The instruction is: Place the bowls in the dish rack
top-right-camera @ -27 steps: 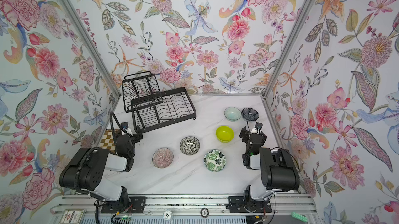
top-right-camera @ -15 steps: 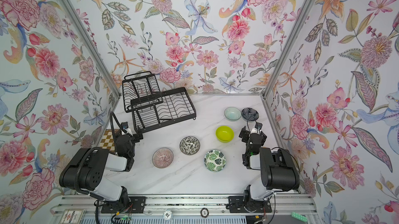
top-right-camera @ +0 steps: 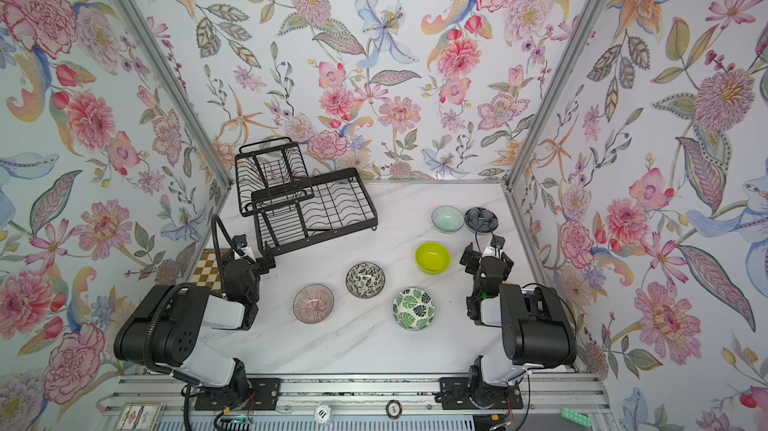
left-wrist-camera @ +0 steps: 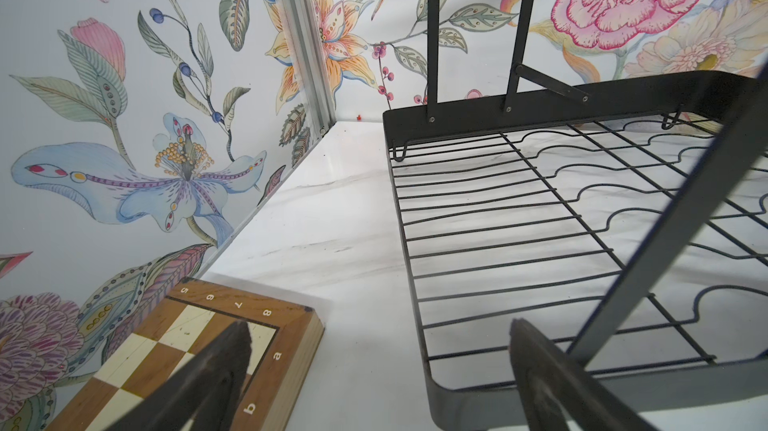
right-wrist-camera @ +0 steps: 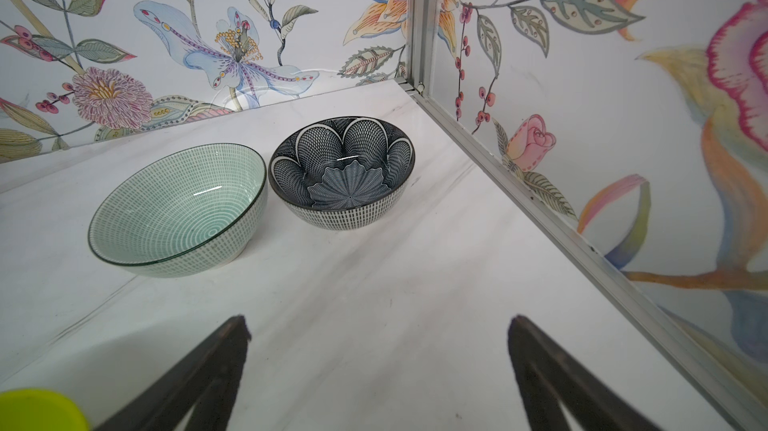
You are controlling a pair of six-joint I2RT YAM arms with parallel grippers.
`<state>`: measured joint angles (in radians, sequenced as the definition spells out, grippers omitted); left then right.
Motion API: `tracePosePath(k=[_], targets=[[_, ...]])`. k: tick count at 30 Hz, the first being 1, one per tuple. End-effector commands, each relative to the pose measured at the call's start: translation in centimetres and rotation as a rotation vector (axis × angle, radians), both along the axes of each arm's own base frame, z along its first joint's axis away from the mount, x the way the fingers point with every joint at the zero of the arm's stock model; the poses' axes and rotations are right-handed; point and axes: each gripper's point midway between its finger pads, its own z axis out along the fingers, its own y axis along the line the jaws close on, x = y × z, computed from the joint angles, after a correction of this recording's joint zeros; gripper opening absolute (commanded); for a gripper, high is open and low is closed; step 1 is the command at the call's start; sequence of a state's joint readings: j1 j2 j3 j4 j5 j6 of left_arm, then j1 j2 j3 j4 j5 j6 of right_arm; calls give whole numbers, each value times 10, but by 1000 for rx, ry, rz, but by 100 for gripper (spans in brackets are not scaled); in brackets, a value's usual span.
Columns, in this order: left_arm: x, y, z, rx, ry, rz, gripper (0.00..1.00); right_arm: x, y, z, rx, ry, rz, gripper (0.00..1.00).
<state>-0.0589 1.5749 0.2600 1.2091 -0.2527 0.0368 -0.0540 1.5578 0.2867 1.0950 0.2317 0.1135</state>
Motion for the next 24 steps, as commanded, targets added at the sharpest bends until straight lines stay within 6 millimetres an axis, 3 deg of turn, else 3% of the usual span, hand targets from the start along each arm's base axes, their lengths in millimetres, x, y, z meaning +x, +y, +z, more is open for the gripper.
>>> tracePosePath(k=[1, 7, 10, 13, 16, 19, 22, 24], targets=[[4, 3, 6, -10, -27, 8, 99, 4, 1, 9, -1, -24, -1, 98], [-2, 14, 14, -22, -72, 72, 99, 1, -3, 13, -19, -37, -44, 99], [-30, 18, 12, -38, -122, 92, 99, -5, -5, 26, -44, -54, -77, 99], [-42, 2, 25, 17, -182, 33, 99, -13, -6, 50, -75, -68, -134, 99], [-69, 28, 57, 19, -276, 280, 99, -20, -8, 71, -52, -82, -161, 99], [-94, 47, 70, -31, -305, 431, 99, -15, 4, 89, 48, -83, -102, 99], [-92, 40, 80, -128, -268, 427, 99, -9, 17, 108, 214, -121, -48, 99], [-97, 39, 86, -269, -250, 439, 99, -2, 35, 120, 228, -106, 76, 99]])
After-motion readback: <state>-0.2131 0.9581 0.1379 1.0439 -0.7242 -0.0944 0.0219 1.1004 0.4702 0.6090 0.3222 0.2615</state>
